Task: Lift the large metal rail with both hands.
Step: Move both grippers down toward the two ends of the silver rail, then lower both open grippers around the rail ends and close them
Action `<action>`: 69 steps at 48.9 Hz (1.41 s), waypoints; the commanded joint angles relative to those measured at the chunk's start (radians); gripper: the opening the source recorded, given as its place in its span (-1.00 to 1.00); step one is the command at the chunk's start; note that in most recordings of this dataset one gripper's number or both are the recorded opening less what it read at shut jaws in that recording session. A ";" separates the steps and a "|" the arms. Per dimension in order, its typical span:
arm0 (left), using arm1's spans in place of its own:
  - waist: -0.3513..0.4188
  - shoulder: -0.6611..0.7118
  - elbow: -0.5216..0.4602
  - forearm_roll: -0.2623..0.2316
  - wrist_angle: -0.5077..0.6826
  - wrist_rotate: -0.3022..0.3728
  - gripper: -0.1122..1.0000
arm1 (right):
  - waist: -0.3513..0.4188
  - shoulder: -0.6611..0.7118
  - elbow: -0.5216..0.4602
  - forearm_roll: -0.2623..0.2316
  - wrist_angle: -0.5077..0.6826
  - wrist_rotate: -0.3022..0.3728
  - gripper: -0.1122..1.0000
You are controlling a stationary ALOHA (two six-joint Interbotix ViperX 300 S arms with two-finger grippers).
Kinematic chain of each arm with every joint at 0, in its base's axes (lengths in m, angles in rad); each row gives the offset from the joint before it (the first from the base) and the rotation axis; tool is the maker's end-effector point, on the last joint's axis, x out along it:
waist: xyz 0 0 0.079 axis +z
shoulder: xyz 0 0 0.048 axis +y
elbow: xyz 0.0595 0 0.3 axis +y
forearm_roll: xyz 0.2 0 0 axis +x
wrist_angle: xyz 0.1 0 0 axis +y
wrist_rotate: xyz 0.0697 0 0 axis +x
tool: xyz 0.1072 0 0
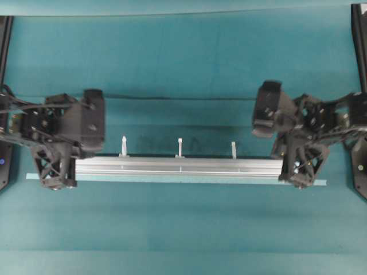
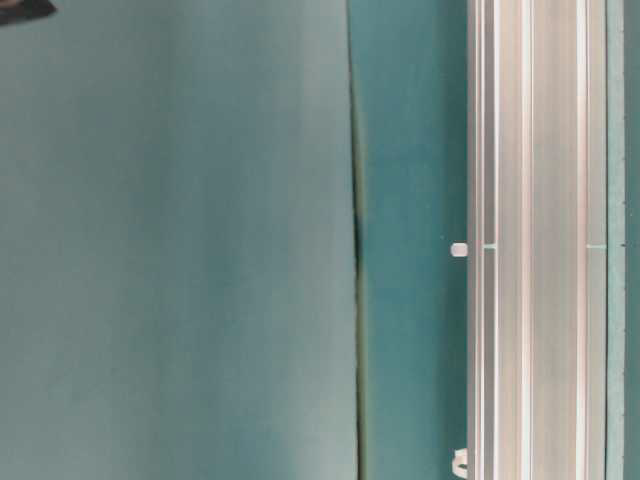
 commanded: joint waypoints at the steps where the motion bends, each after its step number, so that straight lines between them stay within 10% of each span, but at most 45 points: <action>1: 0.000 0.006 -0.025 0.005 0.000 0.014 -0.81 | 0.026 0.026 -0.005 -0.002 -0.018 -0.029 -0.80; 32: -0.018 0.000 0.014 0.003 -0.048 0.029 -0.73 | 0.051 0.072 -0.006 -0.005 -0.054 -0.160 -0.61; 39: -0.020 0.003 0.029 0.005 -0.048 0.014 -0.40 | 0.049 0.084 -0.003 -0.005 -0.058 -0.156 0.00; 48: -0.020 0.017 0.040 0.005 -0.060 0.006 0.55 | 0.054 0.120 0.002 -0.021 -0.058 -0.152 0.86; 54: -0.018 0.031 0.058 0.005 -0.077 0.014 0.97 | 0.049 0.135 0.002 -0.034 -0.072 -0.152 0.94; 69: -0.003 0.081 0.091 0.005 -0.167 0.018 0.94 | 0.044 0.150 0.043 -0.032 -0.158 -0.150 0.94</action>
